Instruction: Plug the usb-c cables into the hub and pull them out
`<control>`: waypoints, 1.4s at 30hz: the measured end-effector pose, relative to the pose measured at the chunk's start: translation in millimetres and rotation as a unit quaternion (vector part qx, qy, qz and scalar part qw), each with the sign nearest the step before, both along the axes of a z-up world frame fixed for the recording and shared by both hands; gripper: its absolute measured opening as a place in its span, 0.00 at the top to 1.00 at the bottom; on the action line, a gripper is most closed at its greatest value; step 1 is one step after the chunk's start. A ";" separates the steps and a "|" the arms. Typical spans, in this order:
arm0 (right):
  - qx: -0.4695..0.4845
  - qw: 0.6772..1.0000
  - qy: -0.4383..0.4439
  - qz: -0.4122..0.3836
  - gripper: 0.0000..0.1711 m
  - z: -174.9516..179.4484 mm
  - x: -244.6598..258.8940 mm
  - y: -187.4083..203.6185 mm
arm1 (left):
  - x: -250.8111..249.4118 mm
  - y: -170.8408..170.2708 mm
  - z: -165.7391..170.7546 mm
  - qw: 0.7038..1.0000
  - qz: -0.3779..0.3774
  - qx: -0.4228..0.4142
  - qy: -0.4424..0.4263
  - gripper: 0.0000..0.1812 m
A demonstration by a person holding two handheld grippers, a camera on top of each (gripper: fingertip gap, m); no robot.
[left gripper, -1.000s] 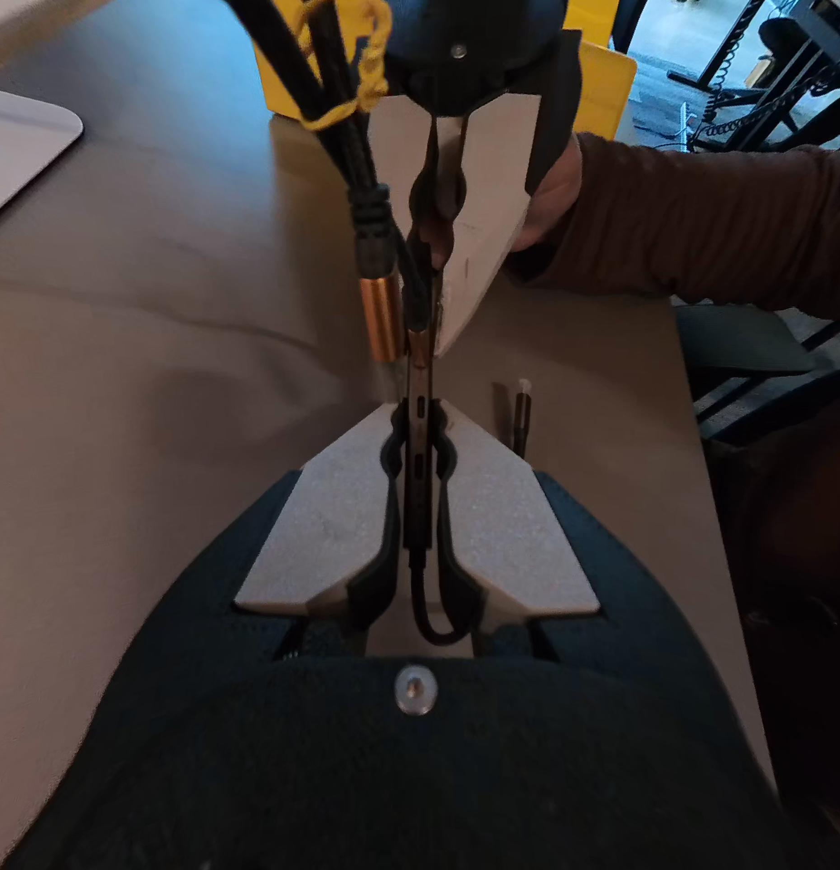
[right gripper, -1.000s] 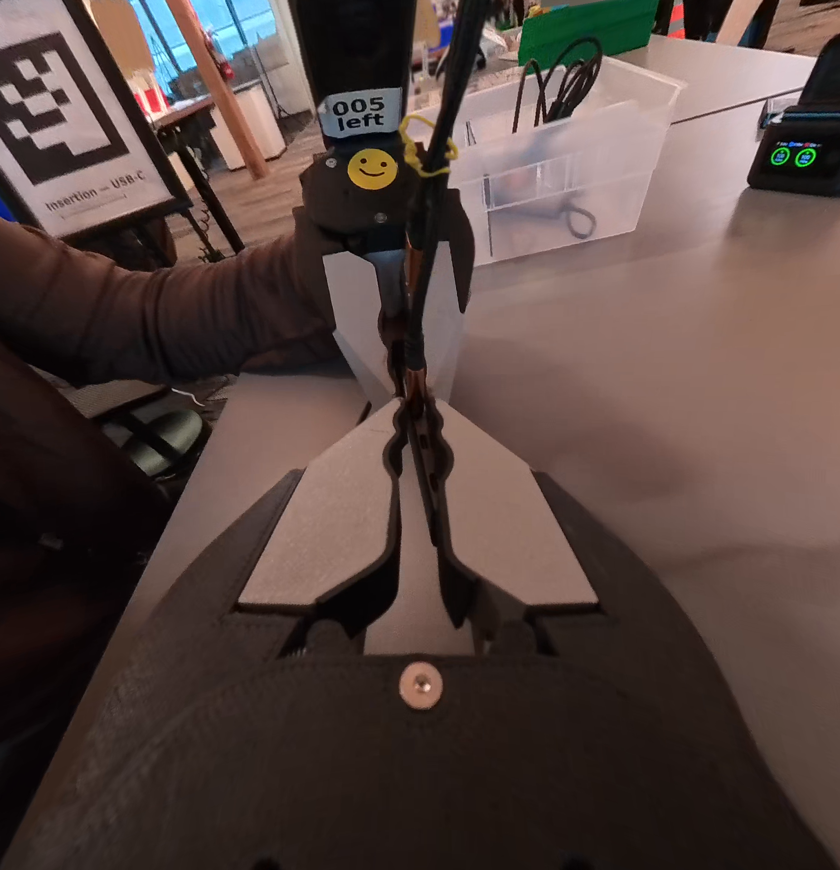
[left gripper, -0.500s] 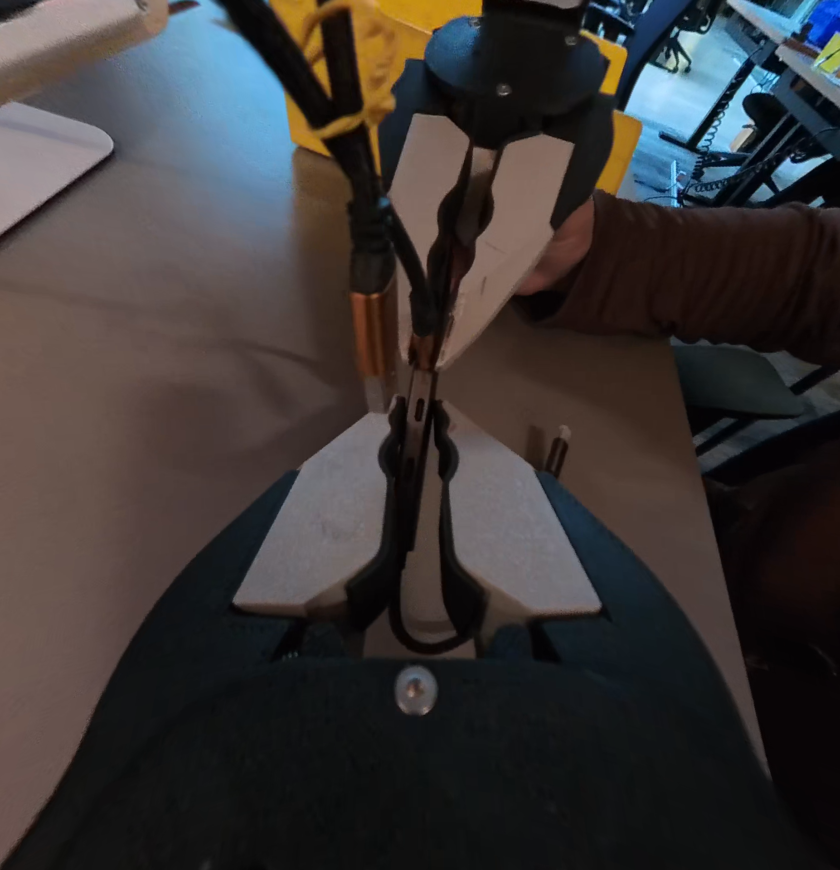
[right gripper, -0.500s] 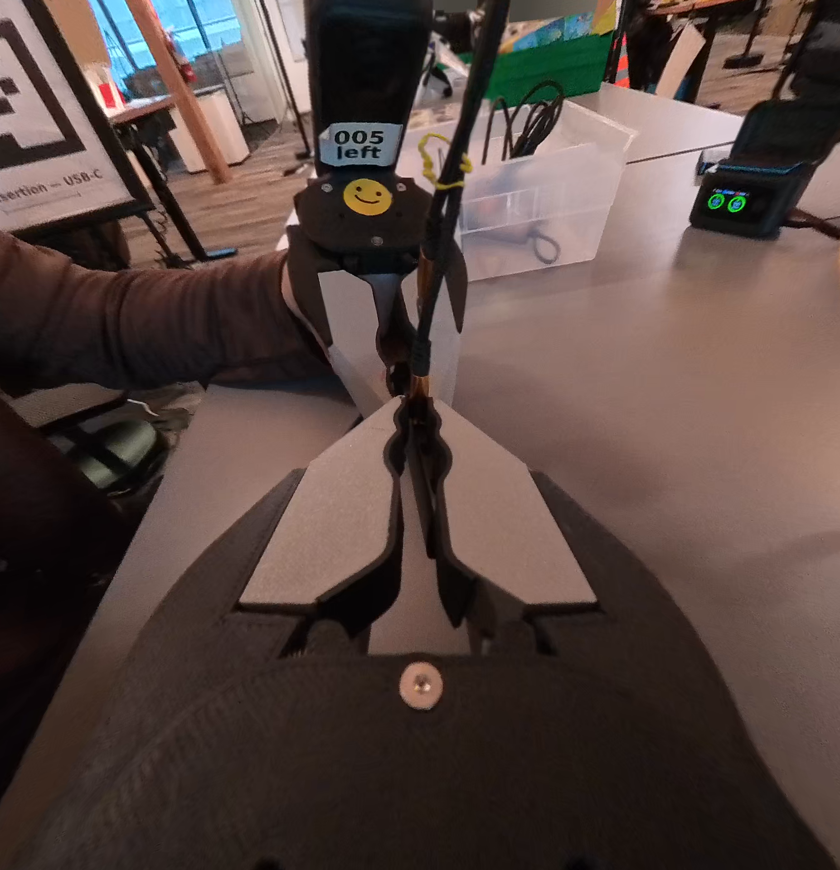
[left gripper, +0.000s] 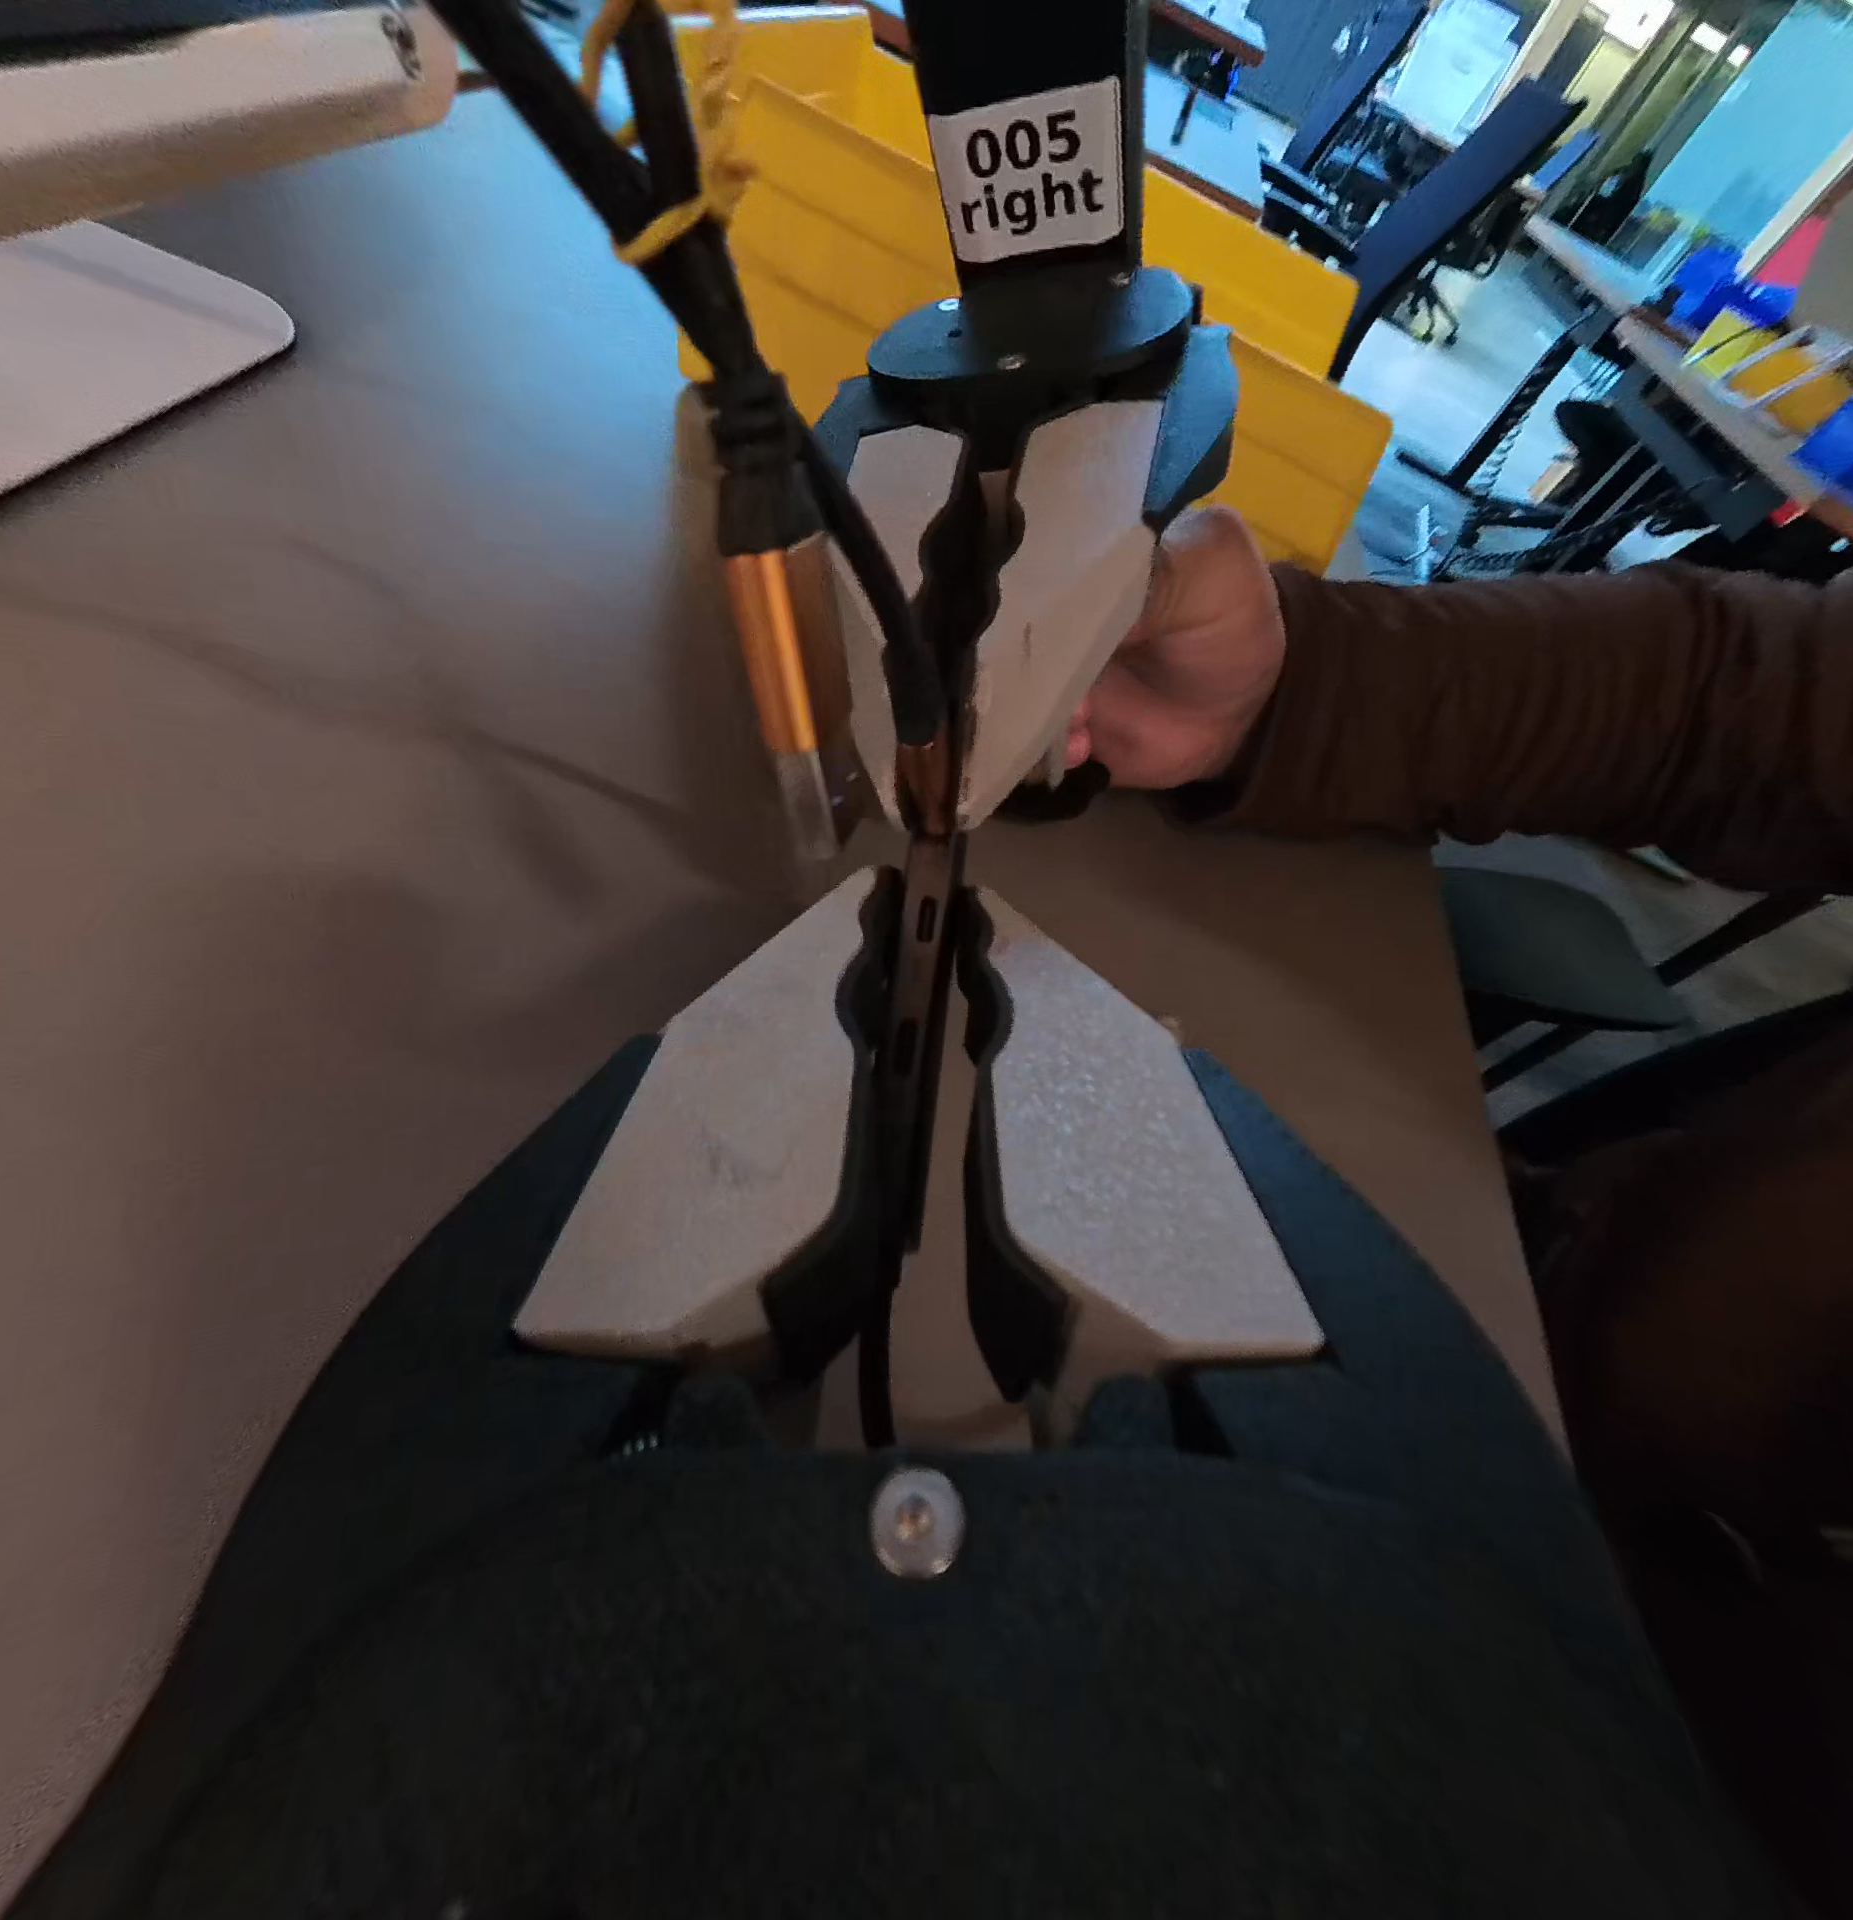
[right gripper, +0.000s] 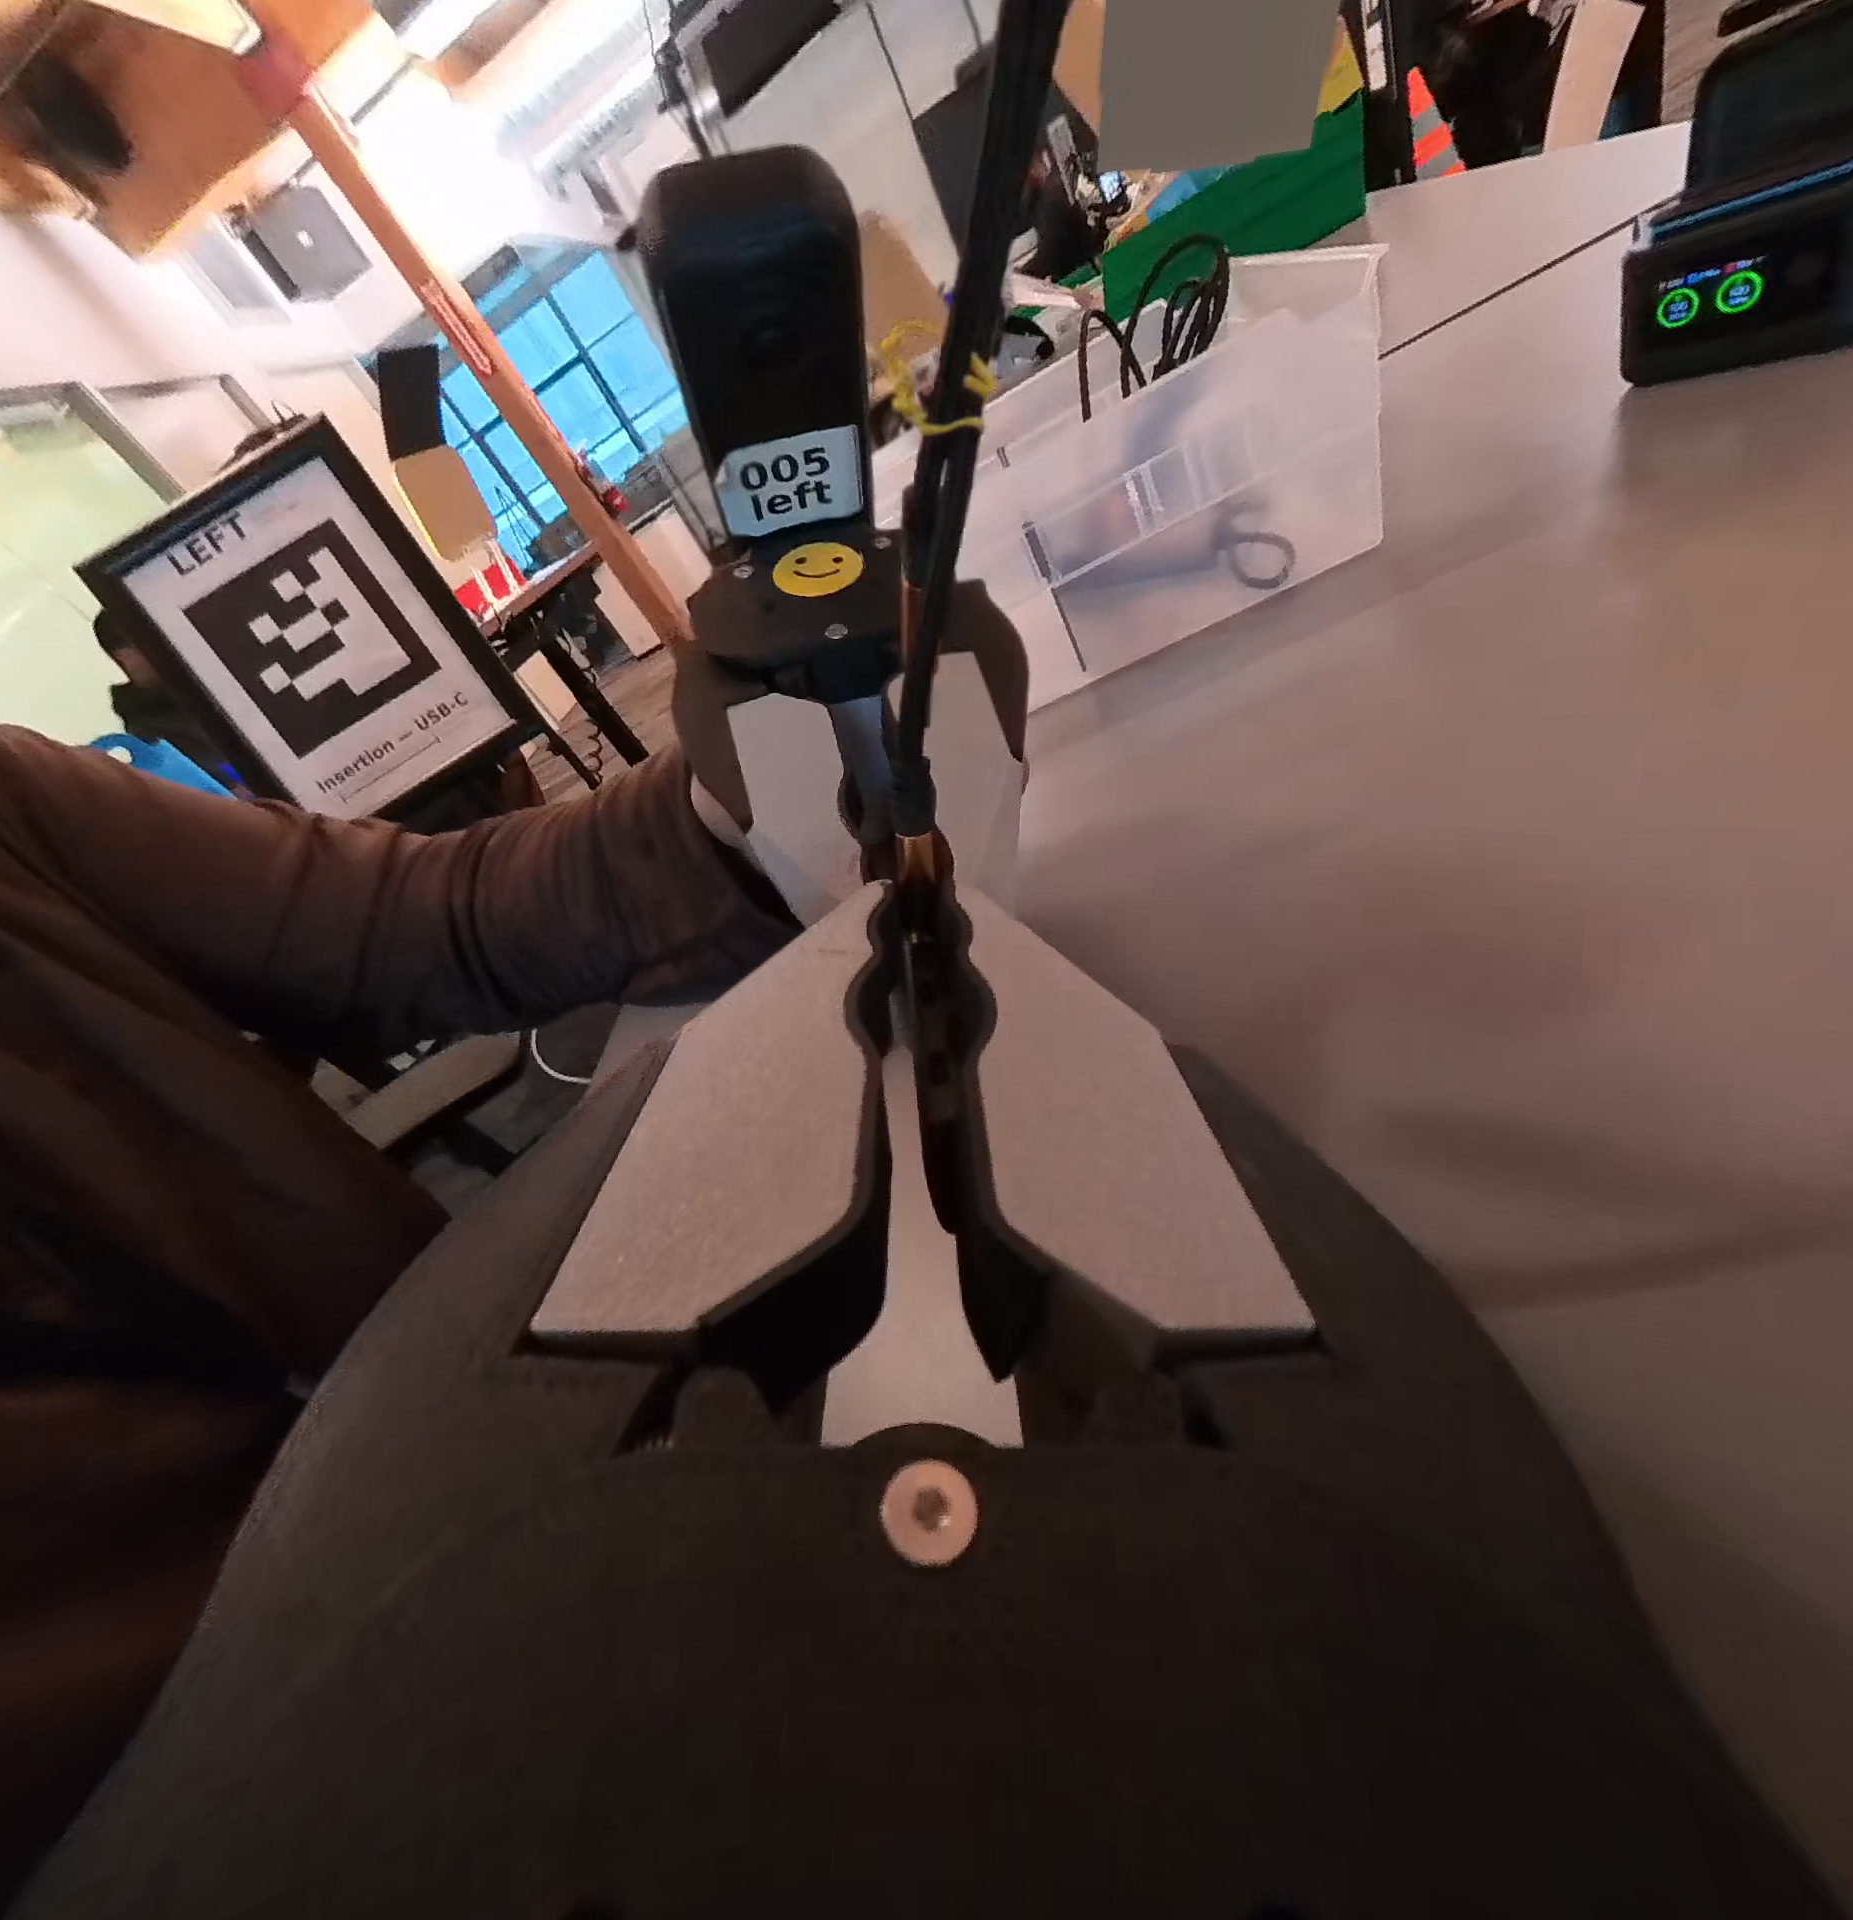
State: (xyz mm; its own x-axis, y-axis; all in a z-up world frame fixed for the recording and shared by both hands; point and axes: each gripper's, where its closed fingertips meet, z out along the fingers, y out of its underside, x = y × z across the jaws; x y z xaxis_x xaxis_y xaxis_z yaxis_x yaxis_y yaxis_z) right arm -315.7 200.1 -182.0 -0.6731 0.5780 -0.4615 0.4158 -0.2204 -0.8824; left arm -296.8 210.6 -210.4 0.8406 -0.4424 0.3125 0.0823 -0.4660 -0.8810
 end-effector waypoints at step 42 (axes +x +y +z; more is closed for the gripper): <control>0.360 0.800 0.040 -0.478 0.99 158.5 253.6 191.0 | -34.8 15.4 6.0 0.962 0.085 0.114 0.232 0.96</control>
